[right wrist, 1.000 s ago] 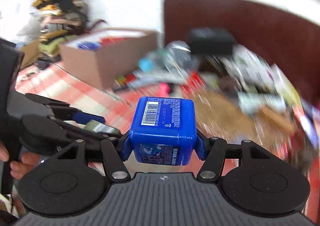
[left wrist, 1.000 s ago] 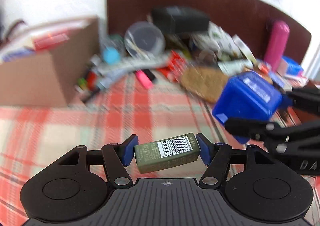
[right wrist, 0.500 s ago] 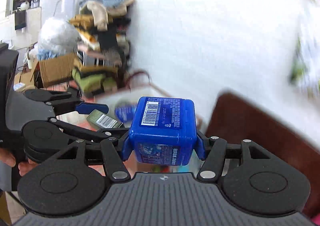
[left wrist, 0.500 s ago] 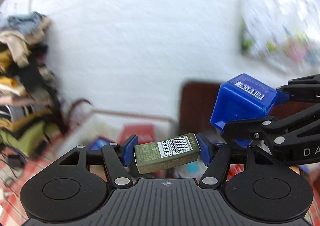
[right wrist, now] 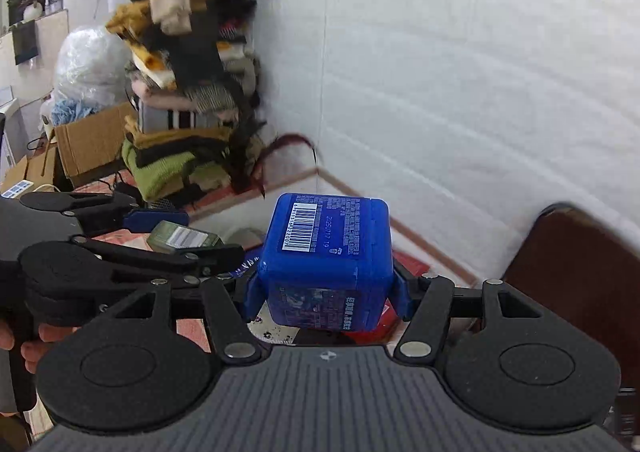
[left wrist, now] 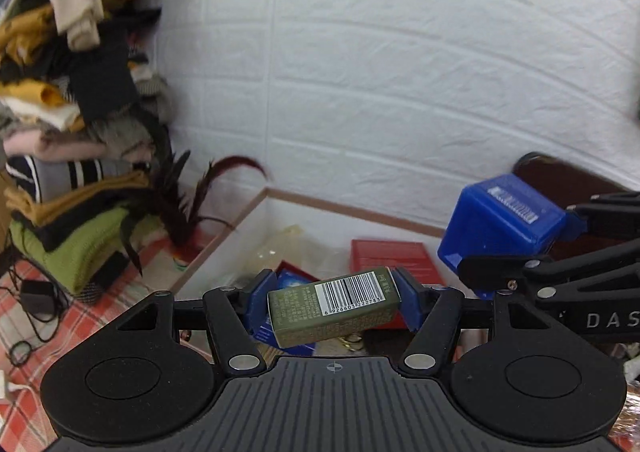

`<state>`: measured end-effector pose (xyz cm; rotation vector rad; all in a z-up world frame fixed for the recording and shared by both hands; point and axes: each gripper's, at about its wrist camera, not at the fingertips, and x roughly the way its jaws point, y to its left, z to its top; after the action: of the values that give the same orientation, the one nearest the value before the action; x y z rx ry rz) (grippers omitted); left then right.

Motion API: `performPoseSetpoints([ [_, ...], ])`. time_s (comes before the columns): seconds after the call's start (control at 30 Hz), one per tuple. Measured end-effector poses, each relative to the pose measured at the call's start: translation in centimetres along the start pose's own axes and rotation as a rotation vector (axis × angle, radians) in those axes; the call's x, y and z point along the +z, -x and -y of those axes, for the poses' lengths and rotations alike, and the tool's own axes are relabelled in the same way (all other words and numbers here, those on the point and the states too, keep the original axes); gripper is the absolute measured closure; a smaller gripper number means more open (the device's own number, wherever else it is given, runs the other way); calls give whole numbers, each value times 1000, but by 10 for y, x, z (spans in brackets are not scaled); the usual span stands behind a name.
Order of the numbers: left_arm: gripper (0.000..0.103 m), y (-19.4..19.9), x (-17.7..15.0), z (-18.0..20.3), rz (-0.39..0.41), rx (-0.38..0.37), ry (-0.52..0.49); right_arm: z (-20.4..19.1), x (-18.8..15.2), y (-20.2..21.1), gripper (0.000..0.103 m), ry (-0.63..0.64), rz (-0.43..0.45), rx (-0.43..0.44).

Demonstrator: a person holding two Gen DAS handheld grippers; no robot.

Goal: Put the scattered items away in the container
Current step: 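Carry both items to the cardboard box and open both tools to drop them, then move both tools back over the clutter toward the bread bag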

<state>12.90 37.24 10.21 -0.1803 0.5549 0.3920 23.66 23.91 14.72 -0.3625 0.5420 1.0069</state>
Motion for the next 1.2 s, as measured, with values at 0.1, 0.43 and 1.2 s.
performPoseSetpoints([
  [0.1, 38, -23, -3, -13, -6, 42, 9, 1, -3, -40, 38, 15, -21, -9],
  [0.43, 14, -80, -21, -55, -40, 111, 54, -9, -24, -116, 15, 137, 49, -126],
  [1.2, 13, 113, 130, 40, 111, 63, -43, 20, 51, 97, 14, 17, 2, -61],
])
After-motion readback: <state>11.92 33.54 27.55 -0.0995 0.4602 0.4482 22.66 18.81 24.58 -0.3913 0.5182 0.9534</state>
